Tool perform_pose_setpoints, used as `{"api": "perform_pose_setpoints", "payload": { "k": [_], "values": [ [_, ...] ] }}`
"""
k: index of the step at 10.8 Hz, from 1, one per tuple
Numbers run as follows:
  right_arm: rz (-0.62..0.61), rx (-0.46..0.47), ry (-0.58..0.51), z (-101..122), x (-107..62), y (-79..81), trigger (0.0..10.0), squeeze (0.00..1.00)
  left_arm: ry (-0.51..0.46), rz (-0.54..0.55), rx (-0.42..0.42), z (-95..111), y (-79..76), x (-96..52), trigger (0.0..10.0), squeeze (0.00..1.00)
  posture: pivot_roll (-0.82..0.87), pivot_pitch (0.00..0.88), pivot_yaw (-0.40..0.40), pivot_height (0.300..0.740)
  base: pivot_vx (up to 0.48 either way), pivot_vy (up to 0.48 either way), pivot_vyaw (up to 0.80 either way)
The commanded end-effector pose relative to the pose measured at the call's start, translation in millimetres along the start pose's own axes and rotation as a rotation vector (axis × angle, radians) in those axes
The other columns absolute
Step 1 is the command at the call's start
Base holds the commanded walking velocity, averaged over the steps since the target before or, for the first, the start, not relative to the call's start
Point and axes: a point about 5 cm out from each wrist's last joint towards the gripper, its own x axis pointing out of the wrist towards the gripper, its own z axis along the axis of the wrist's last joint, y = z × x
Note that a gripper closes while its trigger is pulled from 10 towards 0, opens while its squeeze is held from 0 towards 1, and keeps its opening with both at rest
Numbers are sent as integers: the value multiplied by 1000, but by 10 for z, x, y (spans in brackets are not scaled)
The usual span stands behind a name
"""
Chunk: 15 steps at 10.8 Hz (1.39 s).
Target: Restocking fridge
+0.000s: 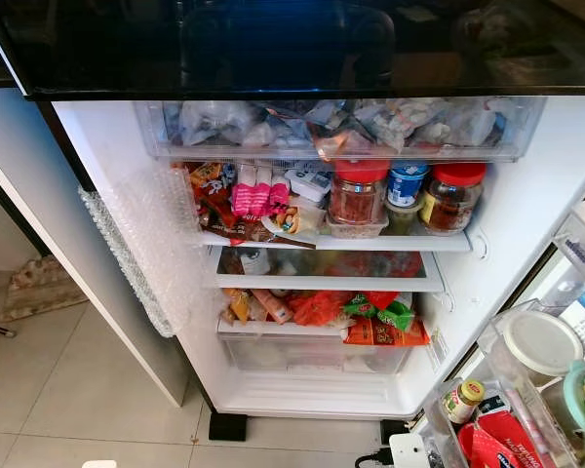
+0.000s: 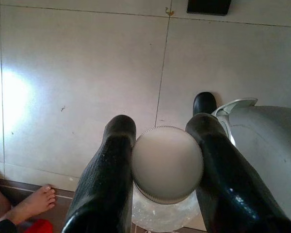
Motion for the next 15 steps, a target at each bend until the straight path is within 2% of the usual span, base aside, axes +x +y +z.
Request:
{"api": "perform_pose_setpoints", "payload": {
  "k": [1, 11, 15],
  "values": [
    [-8, 11, -5, 2, -2, 13, 10000, 0, 19, -1, 1, -42, 3, -5, 10000, 0, 31, 0, 16, 740, 0, 0, 0],
    [-26, 3, -12, 12, -2, 9, 10000, 0, 17, -1, 5, -36, 6, -4, 10000, 0, 28, 0, 18, 740, 0, 0, 0],
    [-12, -27, -15, 17, -2, 14, 10000, 0, 19, 0, 9, -41, 9, -5, 10000, 0, 30, 0, 19, 740, 0, 0, 0]
  ]
}}
